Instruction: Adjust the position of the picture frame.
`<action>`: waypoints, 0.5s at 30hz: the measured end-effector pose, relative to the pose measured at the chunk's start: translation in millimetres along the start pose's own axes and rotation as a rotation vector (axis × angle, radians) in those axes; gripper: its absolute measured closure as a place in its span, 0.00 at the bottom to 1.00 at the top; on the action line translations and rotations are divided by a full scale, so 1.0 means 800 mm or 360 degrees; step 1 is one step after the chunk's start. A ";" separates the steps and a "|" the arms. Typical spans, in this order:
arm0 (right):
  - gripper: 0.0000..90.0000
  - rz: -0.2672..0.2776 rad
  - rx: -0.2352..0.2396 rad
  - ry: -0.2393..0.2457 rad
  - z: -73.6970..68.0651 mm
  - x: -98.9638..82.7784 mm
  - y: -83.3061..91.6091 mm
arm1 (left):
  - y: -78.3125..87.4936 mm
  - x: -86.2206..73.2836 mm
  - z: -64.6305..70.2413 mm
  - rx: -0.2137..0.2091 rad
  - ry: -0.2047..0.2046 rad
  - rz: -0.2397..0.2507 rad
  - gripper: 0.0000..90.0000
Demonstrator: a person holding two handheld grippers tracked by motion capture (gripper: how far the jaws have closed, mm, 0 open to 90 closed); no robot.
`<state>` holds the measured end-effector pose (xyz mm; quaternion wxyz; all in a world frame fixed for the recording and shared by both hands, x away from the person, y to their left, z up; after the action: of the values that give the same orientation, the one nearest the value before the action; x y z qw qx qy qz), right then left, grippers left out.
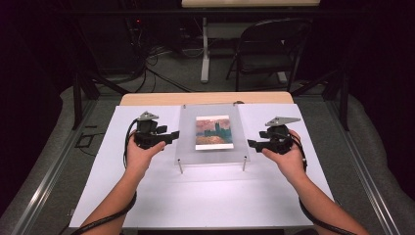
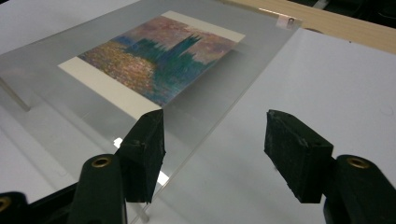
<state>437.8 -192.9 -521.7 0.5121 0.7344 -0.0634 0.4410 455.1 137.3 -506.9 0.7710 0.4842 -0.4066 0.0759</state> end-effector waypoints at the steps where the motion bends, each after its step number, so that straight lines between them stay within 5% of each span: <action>1: 0.42 -0.0008 -0.0001 0.0007 0.001 0.004 -0.002 | -0.002 0.003 -0.001 0.0010 -0.0001 0.0001 0.43; 5: 0.41 0.0003 -0.0012 0.0011 0.009 0.022 -0.011 | -0.011 0.017 -0.004 0.0012 0.0015 0.0003 0.43; 9: 0.40 0.0030 0.0000 -0.0065 0.018 0.039 -0.018 | -0.019 0.030 -0.004 0.0006 -0.0005 0.0014 0.43; 15: 0.40 0.0062 -0.0007 -0.0119 0.030 0.061 -0.031 | -0.033 0.044 -0.011 0.0082 0.0010 0.0004 0.43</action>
<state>494.5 -183.3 -506.3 0.5023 0.7478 -0.0975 0.4230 496.8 121.2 -502.4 0.7595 0.5030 -0.4029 0.0889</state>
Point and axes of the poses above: each handheld gripper's, and its own axes: y roughly backward along the jaws, x roughly out of its top, z roughly to its right, the point moved 7 cm from there along -y, roughly forward along the jaws, and after that the axes turned 7 degrees about -z, right-handed, at the moved point
